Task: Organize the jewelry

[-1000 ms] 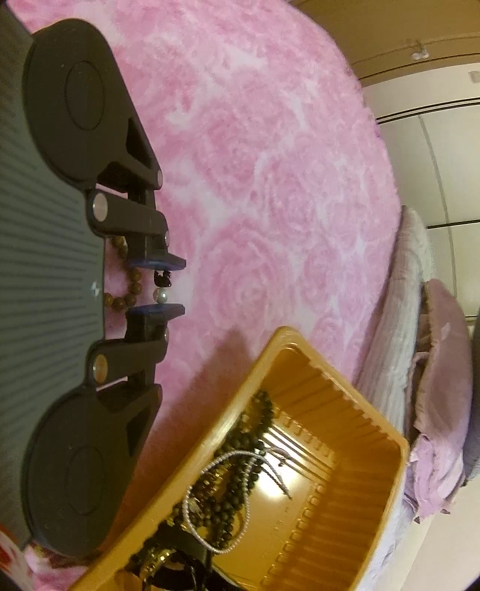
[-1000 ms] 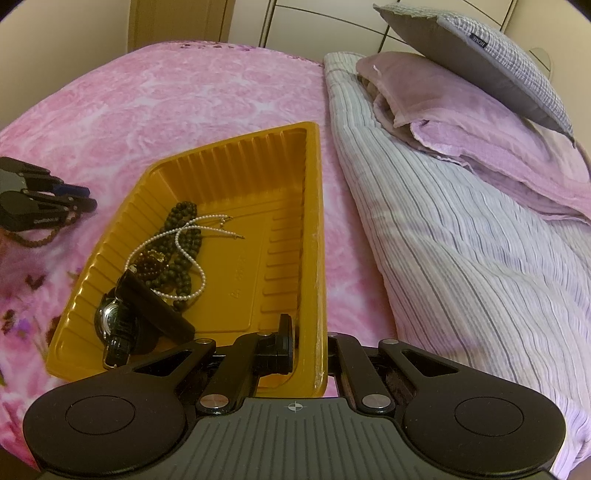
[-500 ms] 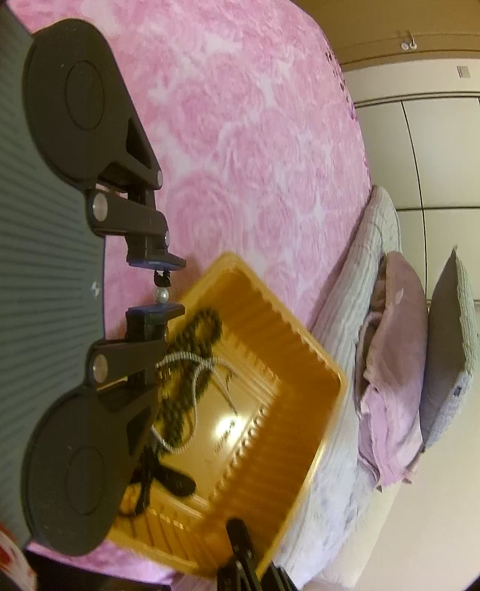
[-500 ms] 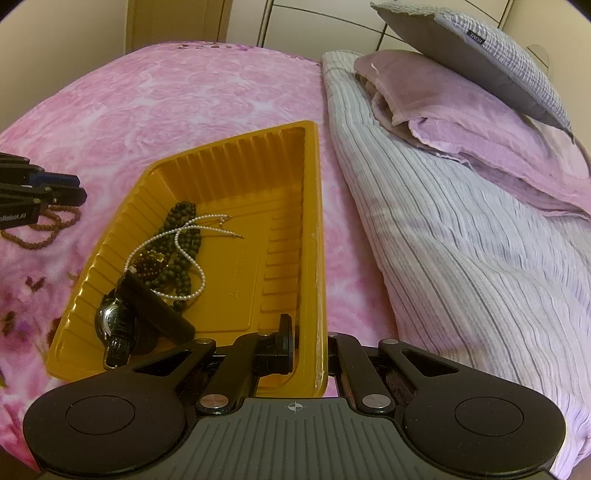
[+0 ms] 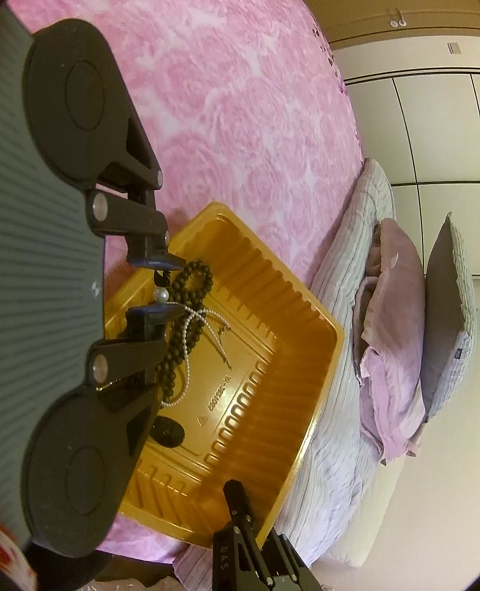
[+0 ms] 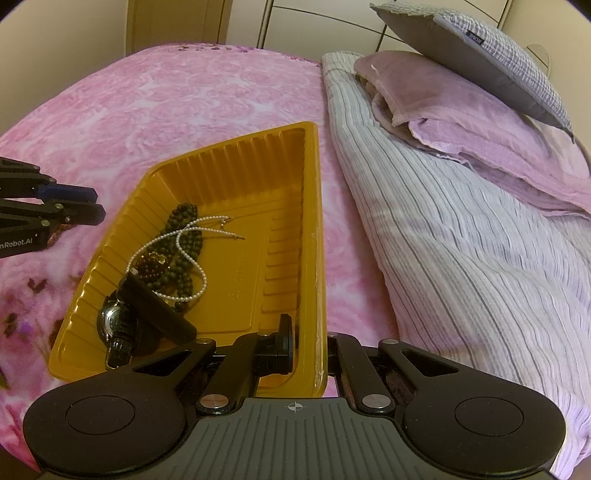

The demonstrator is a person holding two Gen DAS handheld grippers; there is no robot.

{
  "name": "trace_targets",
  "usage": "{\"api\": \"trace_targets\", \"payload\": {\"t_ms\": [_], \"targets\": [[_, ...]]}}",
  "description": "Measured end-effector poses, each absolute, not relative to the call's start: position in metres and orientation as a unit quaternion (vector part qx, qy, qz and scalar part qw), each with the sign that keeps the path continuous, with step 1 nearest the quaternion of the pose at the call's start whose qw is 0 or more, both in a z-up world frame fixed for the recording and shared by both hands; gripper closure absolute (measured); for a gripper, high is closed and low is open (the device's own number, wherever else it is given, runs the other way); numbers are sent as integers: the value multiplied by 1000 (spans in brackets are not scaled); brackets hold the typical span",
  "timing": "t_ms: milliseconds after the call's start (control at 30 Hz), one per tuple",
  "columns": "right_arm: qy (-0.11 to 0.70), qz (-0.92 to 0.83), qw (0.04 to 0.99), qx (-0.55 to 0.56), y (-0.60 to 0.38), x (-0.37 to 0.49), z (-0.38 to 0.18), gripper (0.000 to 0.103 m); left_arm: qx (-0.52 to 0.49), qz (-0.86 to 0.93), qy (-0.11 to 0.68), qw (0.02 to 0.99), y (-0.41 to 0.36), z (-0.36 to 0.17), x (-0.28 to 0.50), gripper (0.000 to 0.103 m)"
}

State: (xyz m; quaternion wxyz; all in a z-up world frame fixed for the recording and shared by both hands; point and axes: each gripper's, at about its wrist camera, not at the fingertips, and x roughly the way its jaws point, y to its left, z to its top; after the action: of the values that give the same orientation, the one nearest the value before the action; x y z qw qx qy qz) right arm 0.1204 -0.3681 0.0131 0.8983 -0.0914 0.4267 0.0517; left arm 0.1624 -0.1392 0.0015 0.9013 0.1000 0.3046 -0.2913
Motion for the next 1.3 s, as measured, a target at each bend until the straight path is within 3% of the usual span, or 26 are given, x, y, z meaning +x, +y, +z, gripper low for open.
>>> {"api": "trace_targets", "payload": {"t_ms": [567, 633, 1300], "targets": [[426, 53, 899, -90, -368, 121, 13, 99, 92, -330, 303, 889, -176, -2, 170, 86], [425, 53, 899, -89, -368, 120, 13, 99, 94, -327, 299, 892, -174, -1, 169, 74], [423, 53, 900, -86, -370, 119, 12, 99, 88, -137, 310, 937, -4, -13, 144, 73]]}}
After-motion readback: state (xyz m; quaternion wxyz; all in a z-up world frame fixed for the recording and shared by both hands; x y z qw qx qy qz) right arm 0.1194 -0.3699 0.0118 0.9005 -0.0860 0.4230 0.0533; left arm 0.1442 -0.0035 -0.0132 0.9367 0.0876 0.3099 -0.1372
